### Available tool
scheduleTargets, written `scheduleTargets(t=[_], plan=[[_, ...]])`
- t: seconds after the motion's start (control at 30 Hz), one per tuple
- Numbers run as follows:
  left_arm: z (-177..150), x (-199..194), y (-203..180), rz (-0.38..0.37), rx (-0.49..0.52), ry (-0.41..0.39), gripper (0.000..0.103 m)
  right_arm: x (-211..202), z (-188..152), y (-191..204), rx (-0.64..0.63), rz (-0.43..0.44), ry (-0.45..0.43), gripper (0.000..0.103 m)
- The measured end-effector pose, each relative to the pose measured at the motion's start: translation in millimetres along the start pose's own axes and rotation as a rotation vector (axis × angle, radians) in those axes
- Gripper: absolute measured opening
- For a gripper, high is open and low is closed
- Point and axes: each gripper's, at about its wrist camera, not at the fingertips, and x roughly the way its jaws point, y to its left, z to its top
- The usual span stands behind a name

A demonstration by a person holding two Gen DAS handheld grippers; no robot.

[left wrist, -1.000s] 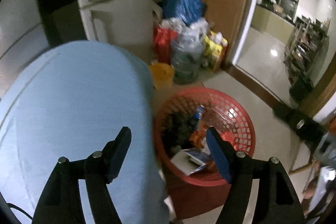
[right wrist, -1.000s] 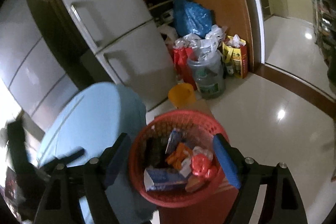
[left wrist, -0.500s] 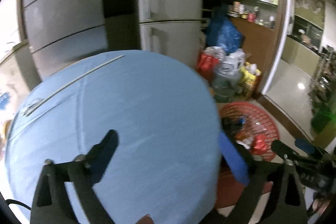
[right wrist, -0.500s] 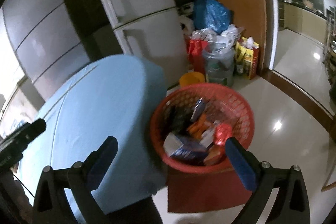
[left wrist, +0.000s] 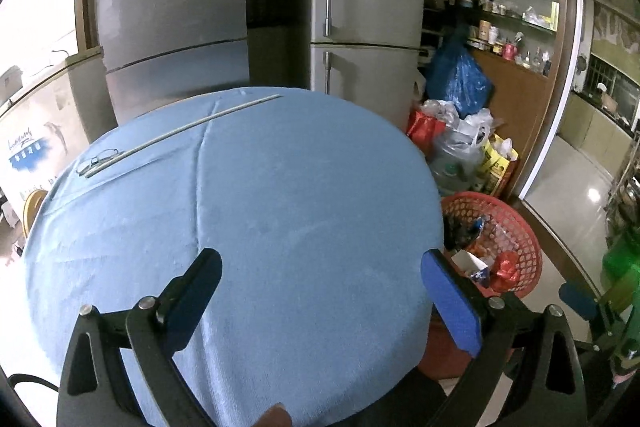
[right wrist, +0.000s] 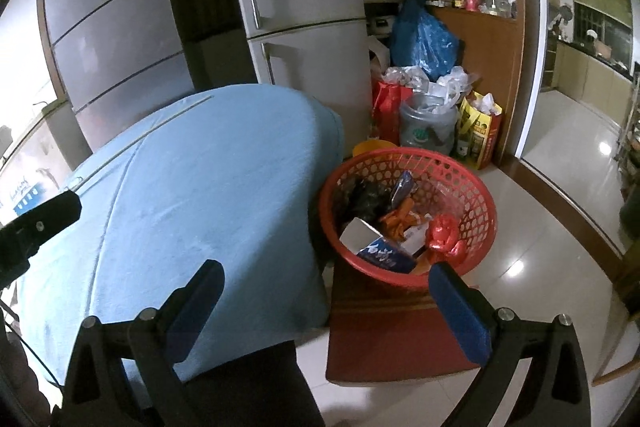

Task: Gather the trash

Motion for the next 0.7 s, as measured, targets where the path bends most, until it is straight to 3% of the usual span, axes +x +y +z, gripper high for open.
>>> scheduleTargets(t=[0.7], plan=[[-14.6,-14.8,-14.7,-0.020,0.040,0.026,0.099,-10.3,-7.9,-11.0,0.052,0.024,0.000,0.103]])
